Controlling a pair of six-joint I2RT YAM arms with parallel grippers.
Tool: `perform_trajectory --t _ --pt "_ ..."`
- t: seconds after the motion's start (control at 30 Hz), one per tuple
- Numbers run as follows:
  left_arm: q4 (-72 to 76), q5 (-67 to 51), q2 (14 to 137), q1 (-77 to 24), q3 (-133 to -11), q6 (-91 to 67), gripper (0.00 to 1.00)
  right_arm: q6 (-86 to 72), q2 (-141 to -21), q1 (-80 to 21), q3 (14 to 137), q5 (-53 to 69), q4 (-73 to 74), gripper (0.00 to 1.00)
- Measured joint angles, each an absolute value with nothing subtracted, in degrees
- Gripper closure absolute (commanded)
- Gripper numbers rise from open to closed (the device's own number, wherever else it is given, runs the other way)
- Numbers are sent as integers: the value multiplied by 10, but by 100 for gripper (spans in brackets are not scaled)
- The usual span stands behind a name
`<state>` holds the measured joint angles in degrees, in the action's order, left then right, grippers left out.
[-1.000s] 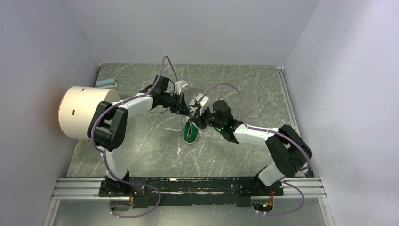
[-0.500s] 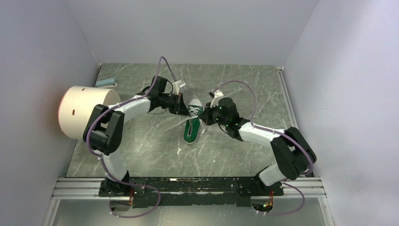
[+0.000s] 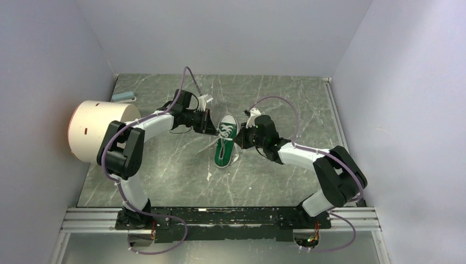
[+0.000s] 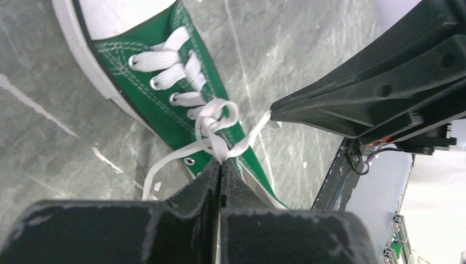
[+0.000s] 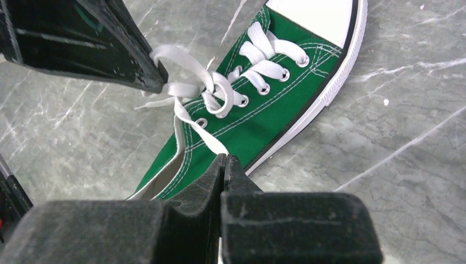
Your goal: Tie the shoes
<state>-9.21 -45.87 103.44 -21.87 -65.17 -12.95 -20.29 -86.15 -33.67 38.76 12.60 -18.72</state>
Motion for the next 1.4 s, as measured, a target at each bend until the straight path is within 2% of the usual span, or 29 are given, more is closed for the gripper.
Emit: perform_trajectory --t 0.23,0.47,0.57,0.63,0.7,0.73,0.9,1.1,1.4 --pt "-155 -425 1069 -218 -658 -91 86 -190 -887 -325 406 144 -185 100" --pt "-216 -388 1069 -218 -684 -43 65 -167 -888 -322 415 177 -184 100" --pt "-235 -374 1055 -218 -684 -20 60 -165 -890 -322 415 196 -184 100" --pt "-242 -368 1040 -218 -686 -11 40 -164 -891 -322 415 207 -184 100" --pt "-241 -364 1028 -218 -692 -7 30 -164 -891 -322 414 214 -184 100" --pt "-238 -364 1023 -218 -698 -10 28 -164 -891 -322 413 216 -184 100" --pt "-201 -382 1023 -220 -731 -32 28 -162 -891 -322 403 220 -177 100" --pt "-162 -427 1110 -241 -821 -48 31 -161 -872 -322 389 221 -167 100" --pt "-187 -449 1194 -272 -855 -27 34 -156 -855 -322 377 221 -159 100"
